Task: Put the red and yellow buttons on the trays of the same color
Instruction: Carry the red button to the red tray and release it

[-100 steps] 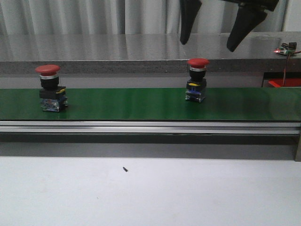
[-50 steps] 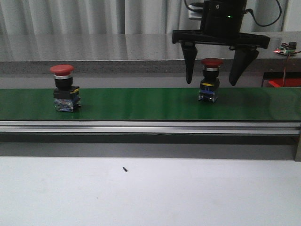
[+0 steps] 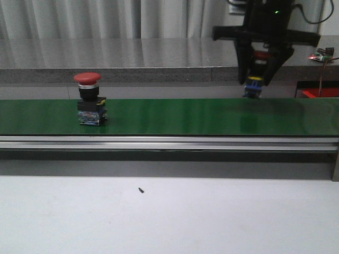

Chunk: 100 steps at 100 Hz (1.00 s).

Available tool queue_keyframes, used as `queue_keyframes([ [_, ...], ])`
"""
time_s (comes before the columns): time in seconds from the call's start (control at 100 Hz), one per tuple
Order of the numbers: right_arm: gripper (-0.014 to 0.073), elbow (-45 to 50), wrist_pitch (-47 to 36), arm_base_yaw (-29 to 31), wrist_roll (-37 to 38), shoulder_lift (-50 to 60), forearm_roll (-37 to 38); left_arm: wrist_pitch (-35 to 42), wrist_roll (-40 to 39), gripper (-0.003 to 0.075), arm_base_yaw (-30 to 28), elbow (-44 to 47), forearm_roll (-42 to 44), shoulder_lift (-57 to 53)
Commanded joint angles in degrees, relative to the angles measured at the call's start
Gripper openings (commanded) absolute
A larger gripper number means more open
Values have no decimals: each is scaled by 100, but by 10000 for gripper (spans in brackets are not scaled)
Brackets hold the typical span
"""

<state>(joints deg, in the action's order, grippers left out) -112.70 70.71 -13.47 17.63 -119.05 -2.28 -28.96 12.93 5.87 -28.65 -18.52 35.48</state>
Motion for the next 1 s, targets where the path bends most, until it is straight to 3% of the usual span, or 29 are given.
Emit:
queue_keyframes([
  [0.0, 216, -383, 569, 317, -371, 619, 97, 378, -15, -20, 47, -163, -116, -10],
  [0.46, 216, -908, 437, 2315, -1343, 530, 154, 378, -15, -20, 47, -163, -116, -10],
  [0.69, 216, -941, -183, 2654, -1763, 80, 128, 378, -15, -20, 47, -163, -116, -10],
  [0.99, 216, -2095, -209, 2744, -1970, -829, -165, 378, -15, -20, 47, -163, -116, -10],
])
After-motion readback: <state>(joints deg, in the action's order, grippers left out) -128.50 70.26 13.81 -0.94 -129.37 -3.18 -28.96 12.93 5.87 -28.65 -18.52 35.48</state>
